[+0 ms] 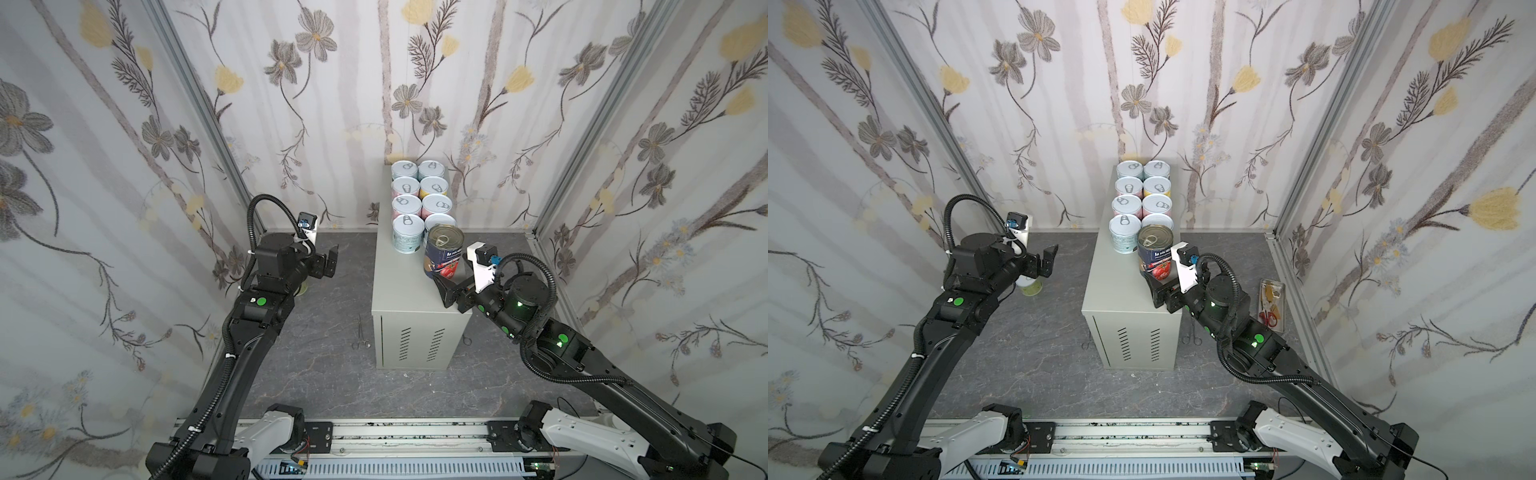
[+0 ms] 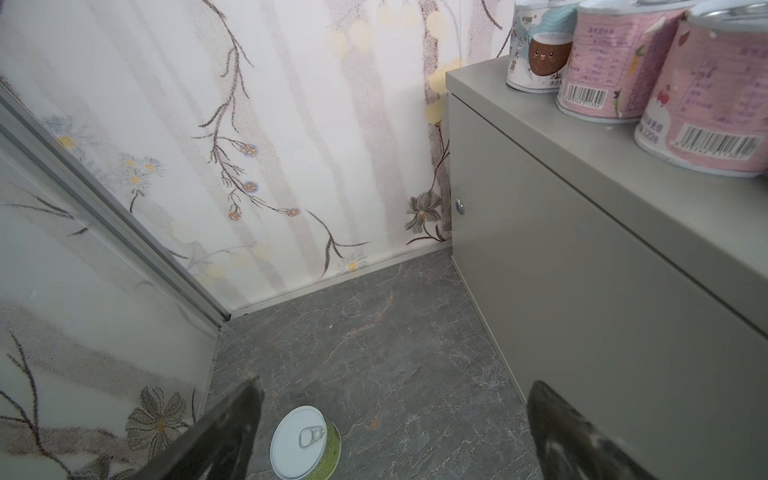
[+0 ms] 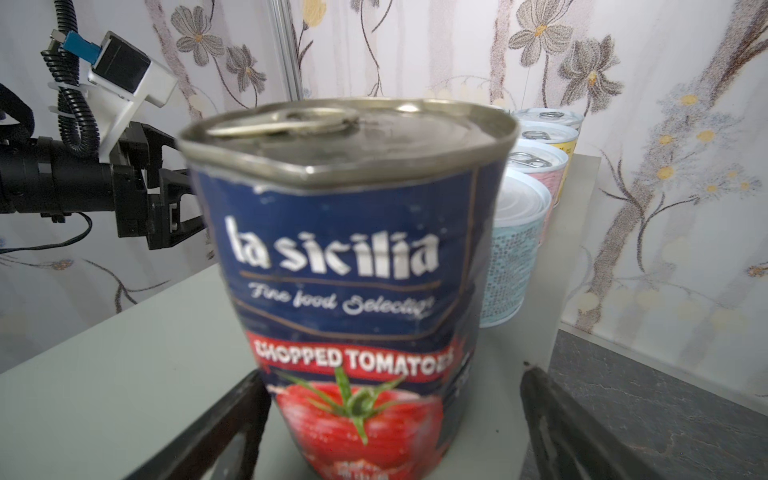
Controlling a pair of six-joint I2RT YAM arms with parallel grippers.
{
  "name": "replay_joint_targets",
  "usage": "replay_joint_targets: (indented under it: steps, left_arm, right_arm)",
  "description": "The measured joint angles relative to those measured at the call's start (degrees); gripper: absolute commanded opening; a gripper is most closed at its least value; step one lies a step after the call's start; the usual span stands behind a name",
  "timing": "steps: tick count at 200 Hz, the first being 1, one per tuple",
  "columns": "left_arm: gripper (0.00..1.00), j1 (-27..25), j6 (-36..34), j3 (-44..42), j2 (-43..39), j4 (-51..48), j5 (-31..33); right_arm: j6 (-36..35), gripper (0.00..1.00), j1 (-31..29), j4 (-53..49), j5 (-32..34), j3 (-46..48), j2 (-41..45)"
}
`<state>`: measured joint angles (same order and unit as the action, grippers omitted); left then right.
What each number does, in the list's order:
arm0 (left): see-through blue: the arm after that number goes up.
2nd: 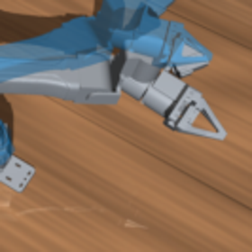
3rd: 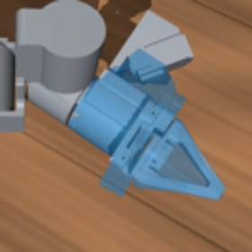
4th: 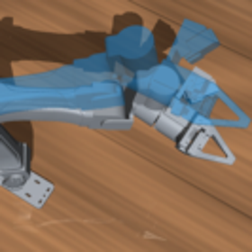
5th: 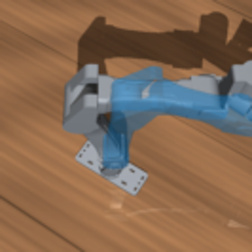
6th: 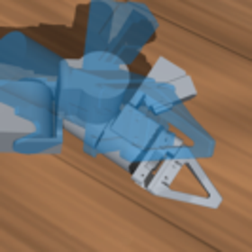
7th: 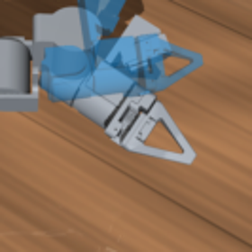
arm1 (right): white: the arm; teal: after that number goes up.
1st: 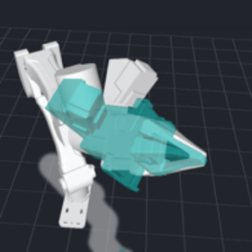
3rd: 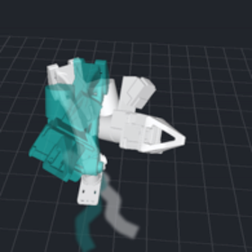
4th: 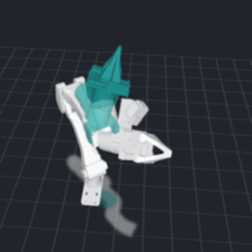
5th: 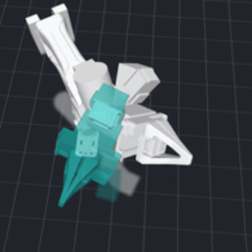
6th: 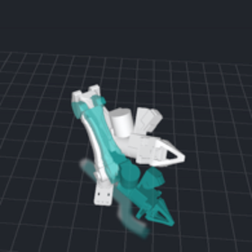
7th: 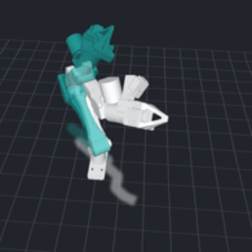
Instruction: Place and organize the canned foods onto the counter
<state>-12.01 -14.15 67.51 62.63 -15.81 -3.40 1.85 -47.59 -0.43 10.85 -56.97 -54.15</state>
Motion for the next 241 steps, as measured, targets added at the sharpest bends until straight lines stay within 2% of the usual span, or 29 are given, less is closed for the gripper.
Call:
replay_joint_targets:
  steps: [124, 182, 241]
  left_arm:
    - [1.00, 0.0, 0.2, -0.6, -0.8, 3.6, 0.8]
    - [1.00, 0.0, 0.2, -0.3, -0.1, 3.6, 1.2]
    - [1.00, 0.0, 0.2, 0.0, 0.2, 3.6, 1.2]
  right_arm:
    - [-0.9, 0.83, -0.4, 4.2, 1.5, -1.3, -4.8]
    - [-0.8, 0.75, 0.2, 4.9, 1.9, -1.3, -5.2]
    - [-0.4, 0.73, 2.5, 5.6, 0.9, -1.5, -6.0]
